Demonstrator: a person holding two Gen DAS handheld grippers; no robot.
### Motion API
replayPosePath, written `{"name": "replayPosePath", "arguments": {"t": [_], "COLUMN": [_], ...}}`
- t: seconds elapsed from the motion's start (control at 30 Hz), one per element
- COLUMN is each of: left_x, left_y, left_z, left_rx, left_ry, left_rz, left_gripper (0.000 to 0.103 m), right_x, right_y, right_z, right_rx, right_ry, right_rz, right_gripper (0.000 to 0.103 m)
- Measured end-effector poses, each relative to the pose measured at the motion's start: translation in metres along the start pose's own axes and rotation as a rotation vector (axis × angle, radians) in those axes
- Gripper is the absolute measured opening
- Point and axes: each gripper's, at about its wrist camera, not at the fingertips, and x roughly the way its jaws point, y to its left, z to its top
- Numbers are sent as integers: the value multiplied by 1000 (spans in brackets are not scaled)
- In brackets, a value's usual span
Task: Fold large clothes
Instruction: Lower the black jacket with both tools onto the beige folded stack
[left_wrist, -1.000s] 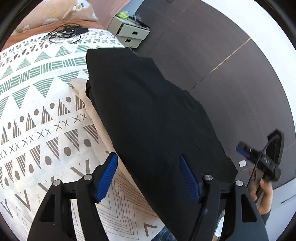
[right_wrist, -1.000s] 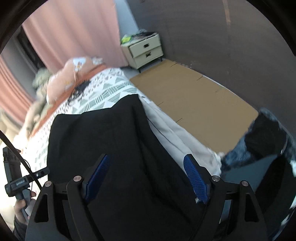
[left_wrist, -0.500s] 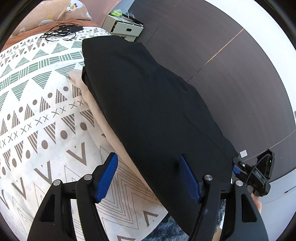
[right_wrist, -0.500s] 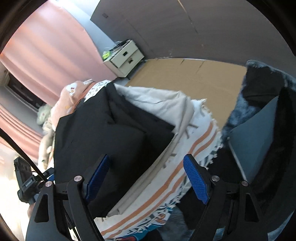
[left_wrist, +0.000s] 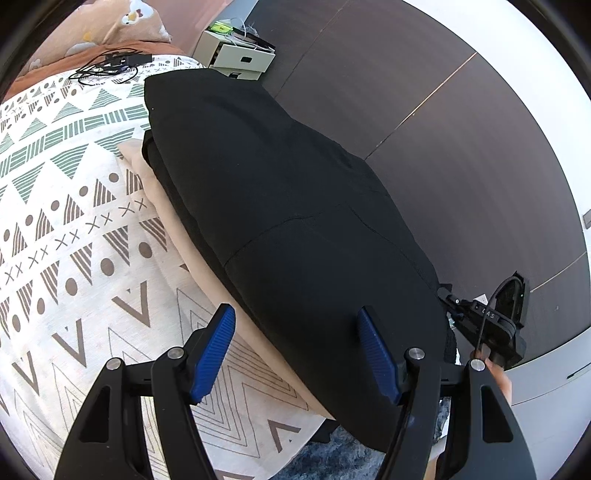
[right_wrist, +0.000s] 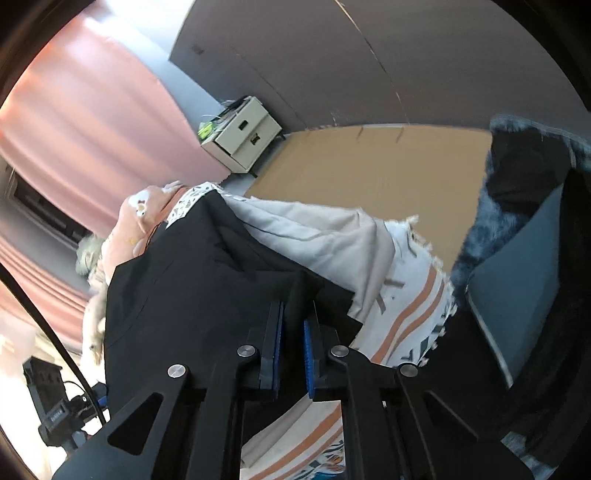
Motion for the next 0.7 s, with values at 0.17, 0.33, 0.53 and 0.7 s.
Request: {"name": "replayPosePath", "arguments": {"t": [0.17,0.33,0.53,0.7], "left_x": [14,10,15,27], "left_y": [11,14,25,31], "left_z": [9,13,27,40], "left_rx": [-2,-5,13,-2], "left_ry": [-1,-41,-69,-67], "left_rz": [-8,-2,17,21], "left_gripper": [69,69,62,61], "right_x": [-16,7,38,41], "right_y": [6,5,3,7], "right_z": [-9,-41,-48,-16], "right_rx": [8,24,44,19], "right_ry": [4,41,95,62], "right_rz": [28,129,208,171], "right_gripper": [51,95,95,42]}}
